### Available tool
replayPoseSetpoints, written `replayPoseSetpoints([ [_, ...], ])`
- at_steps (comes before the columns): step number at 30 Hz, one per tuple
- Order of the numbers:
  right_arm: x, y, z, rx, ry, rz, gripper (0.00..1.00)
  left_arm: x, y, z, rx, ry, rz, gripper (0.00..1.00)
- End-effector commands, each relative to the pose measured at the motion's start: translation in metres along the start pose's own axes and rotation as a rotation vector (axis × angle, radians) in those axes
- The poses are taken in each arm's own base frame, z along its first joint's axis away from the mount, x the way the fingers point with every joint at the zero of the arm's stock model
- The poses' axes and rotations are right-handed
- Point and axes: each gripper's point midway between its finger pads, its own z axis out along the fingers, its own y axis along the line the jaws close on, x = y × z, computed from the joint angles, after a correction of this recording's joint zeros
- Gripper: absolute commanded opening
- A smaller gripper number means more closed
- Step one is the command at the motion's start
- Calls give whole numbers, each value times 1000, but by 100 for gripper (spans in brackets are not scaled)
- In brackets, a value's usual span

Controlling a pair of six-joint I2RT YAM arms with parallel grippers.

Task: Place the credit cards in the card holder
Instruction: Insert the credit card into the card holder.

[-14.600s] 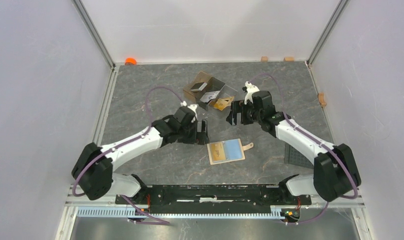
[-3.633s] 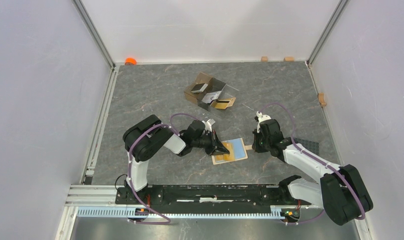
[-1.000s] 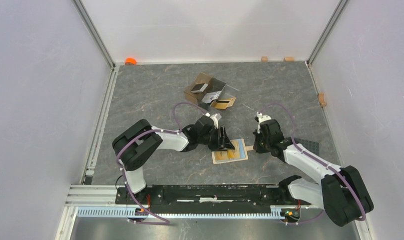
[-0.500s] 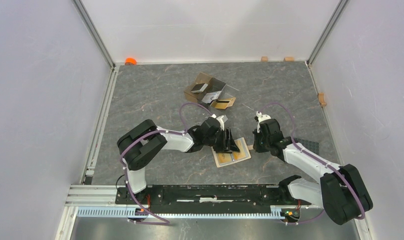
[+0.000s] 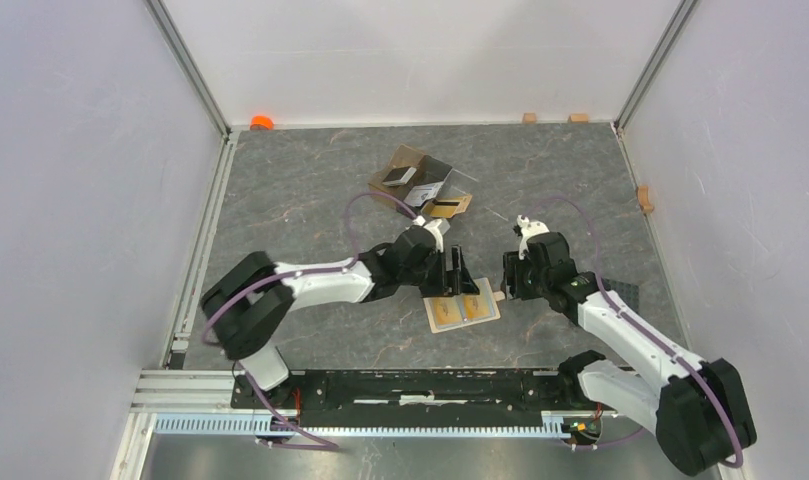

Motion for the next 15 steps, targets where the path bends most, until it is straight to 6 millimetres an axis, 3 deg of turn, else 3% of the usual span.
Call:
replayPoseSetpoints([
  [1, -37, 24, -21, -120, -98, -19, 56, -8, 3, -33, -51, -74, 78, 83],
  [7, -26, 60, -19, -329, -79, 4, 50, 12, 44, -47, -179, -54, 26, 84],
  [15, 3, 65, -2, -373, 25, 21, 39, 20, 60, -51, -220, -53, -7, 70],
])
